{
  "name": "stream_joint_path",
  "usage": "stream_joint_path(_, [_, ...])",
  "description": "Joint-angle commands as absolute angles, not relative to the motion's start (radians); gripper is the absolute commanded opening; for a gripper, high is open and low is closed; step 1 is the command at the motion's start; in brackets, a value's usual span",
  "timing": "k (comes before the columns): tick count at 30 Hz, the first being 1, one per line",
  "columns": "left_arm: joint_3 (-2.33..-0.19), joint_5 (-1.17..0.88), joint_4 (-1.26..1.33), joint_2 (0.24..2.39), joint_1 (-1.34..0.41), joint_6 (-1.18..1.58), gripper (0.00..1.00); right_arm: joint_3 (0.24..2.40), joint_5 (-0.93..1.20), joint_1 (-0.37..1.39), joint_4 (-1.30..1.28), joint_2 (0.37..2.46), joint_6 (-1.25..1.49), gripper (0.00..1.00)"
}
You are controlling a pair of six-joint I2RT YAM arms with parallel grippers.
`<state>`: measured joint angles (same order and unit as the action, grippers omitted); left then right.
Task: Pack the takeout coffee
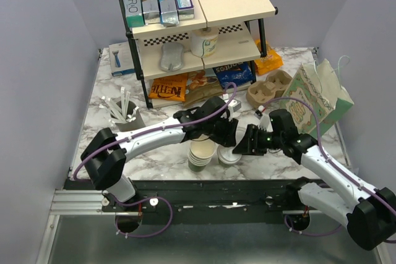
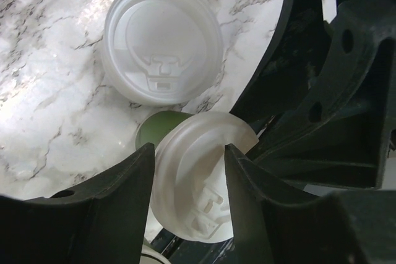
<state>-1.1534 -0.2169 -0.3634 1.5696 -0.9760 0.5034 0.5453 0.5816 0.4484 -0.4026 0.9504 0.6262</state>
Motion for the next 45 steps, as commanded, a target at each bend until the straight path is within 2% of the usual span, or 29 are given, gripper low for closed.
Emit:
stream_joint_path(1, [-1.097, -0.31, -0.335, 1.618, -0.98, 0.543, 0.56, 0.56, 0.52, 0.456, -0.465, 0.922, 0.597, 0.6])
stream_joint_path(11, [-1.149, -0.169, -0.397, 1.606, -0.966, 0.5, 0.6, 0.572, 0.568, 0.456, -0.416, 0.945, 0.611, 0.62])
stream_joint_path(15, [-1.146, -0.175, -0.391, 1.559, -0.966, 0.491, 0.67, 0.578, 0.569, 0.456, -0.416, 0.946, 0.607, 0.62])
stream_joint_path(19, [-1.131, -0.144, -0.411, 1.532, -0.965, 0.491, 0.7, 0.578, 0.565, 0.456, -0.416, 0.946, 0.609, 0.62])
stream_joint_path(24, [-1.121, -0.14, -0.429, 1.528, -0.963, 0.474, 0.85, 0.578, 0.569, 0.456, -0.417, 0.953, 0.607, 0.62])
stream_joint_path(29, [-1.1, -0.155, -0.425, 1.491, -0.956, 0.477, 0.93, 0.577, 0.549, 0.456, -0.433, 0.953, 0.603, 0.63])
stream_joint_path(30, [-1.094, -0.158, -0.42, 1.476, -0.953, 0.482, 0.99, 0.574, 0.551, 0.456, -0.434, 0.953, 0.603, 0.63])
stream_joint_path(41, [-0.937, -0.365, -0.261, 1.39, -0.897, 0.612, 0.99, 0.572, 0.551, 0.456, -0.431, 0.959, 0.604, 0.63])
stream_joint_path(44, [-0.89, -0.396, -0.221, 1.39, -0.897, 0.64, 0.95, 0.569, 0.552, 0.456, -0.431, 0.957, 0.604, 0.63])
stream_joint_path(45, [-0.882, -0.403, -0.21, 1.391, -0.897, 0.646, 0.89, 0.568, 0.554, 0.456, -0.43, 0.957, 0.604, 0.63])
